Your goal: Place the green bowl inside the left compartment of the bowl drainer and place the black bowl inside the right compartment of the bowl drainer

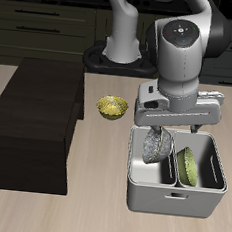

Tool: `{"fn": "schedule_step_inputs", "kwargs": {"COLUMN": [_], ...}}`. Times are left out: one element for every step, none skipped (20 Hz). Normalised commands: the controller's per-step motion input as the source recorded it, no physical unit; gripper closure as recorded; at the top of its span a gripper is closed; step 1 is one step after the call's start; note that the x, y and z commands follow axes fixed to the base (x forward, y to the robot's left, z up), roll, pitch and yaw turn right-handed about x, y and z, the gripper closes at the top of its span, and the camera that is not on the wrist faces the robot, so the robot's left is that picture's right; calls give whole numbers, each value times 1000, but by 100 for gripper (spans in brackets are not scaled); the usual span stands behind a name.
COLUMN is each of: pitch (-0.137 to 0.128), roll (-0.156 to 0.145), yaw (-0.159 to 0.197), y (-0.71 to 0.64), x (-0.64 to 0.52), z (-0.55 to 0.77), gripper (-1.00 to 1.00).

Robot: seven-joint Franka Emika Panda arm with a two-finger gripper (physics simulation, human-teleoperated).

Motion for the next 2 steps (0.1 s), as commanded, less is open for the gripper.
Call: {"fn": "schedule_step_inputs", "kwargs": {"pitch": [0,6], "roll": [0,-141], "yaw": [0,2], "y": [81,-489], "x": [-10,-102], "z": [2,258], "gripper": [-100,-100]}}
